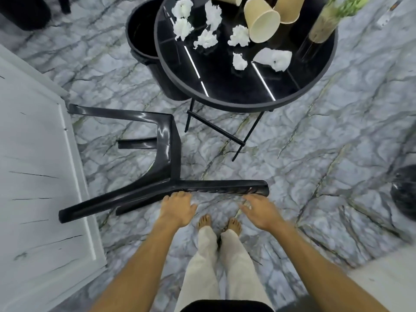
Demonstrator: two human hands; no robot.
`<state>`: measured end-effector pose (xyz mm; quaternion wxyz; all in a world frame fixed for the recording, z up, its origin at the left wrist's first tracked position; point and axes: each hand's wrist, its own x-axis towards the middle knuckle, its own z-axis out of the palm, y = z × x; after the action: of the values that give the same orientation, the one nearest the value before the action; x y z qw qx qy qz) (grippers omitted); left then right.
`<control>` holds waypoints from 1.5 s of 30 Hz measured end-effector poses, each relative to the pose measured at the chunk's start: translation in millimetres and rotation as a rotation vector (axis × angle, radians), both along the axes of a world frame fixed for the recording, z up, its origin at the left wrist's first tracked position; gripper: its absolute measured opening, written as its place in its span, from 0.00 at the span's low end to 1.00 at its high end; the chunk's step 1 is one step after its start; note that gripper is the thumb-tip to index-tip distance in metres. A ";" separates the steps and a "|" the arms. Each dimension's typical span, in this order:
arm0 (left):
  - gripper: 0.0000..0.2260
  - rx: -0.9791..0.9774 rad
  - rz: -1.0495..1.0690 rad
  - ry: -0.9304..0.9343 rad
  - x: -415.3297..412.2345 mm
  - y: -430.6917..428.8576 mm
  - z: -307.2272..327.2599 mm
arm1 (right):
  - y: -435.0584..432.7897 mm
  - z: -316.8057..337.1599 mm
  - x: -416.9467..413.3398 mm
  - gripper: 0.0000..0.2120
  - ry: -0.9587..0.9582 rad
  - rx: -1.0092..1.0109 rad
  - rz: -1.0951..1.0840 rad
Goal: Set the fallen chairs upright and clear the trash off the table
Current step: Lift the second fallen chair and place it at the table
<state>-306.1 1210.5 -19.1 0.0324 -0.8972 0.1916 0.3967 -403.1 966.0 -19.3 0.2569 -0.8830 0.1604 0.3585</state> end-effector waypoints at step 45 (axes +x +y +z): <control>0.24 -0.548 0.073 -0.007 7.5 -95.9 -206.3 | -108.6 -176.4 15.2 0.22 -0.329 0.009 -0.037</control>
<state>-298.6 1114.6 -225.4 -0.2251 -0.8802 0.2593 0.3277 -387.9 857.5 -195.6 0.2904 -0.9255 0.1308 0.2049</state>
